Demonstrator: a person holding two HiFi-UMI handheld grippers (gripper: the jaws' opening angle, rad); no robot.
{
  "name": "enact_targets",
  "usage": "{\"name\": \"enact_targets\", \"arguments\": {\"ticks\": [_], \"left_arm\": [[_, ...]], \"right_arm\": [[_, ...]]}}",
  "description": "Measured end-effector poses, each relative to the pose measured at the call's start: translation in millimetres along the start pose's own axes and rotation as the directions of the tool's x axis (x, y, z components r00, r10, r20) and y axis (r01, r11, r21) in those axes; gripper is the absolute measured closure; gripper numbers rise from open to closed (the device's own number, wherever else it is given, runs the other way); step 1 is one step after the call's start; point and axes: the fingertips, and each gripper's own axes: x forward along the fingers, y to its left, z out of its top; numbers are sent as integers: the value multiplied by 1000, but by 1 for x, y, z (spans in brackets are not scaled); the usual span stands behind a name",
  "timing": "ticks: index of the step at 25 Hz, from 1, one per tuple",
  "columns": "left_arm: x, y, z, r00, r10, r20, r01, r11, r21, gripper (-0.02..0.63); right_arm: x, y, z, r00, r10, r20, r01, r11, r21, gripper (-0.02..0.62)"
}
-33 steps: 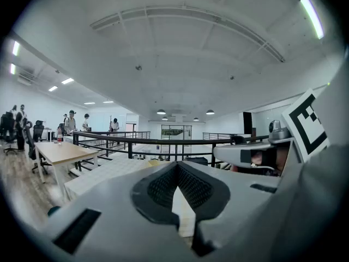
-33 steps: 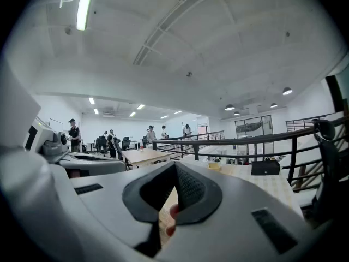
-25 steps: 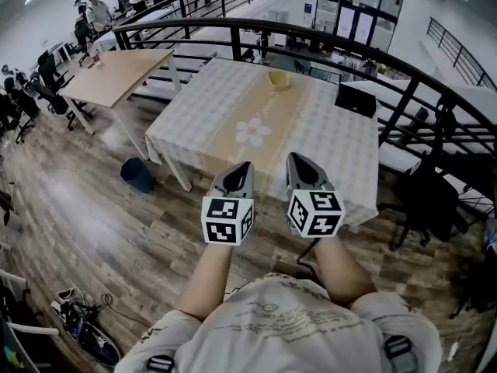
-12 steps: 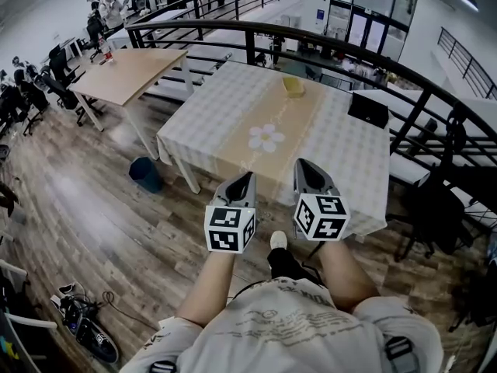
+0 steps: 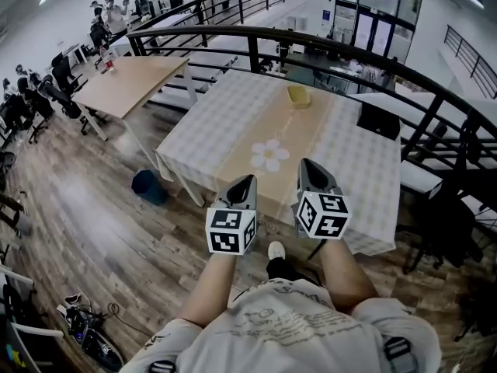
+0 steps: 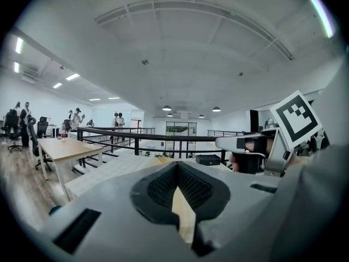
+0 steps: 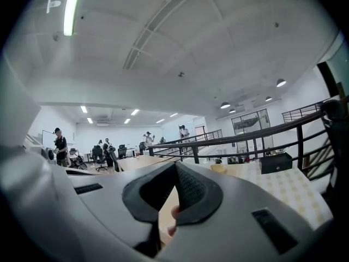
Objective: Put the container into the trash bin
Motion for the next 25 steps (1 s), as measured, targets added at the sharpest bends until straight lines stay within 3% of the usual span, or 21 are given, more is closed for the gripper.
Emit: {"name": "enact_targets", "arguments": {"ticks": [15, 25], "left_arm": [[198, 51, 45, 998, -38, -49, 38, 999, 7, 601], [279, 74, 40, 993, -39, -114, 37, 999, -21, 601]], "right_arm": [[184, -99, 22, 997, -8, -80, 7, 1000, -14, 595], [263, -142, 13, 987, 12, -158, -13, 1000, 0, 595]]}}
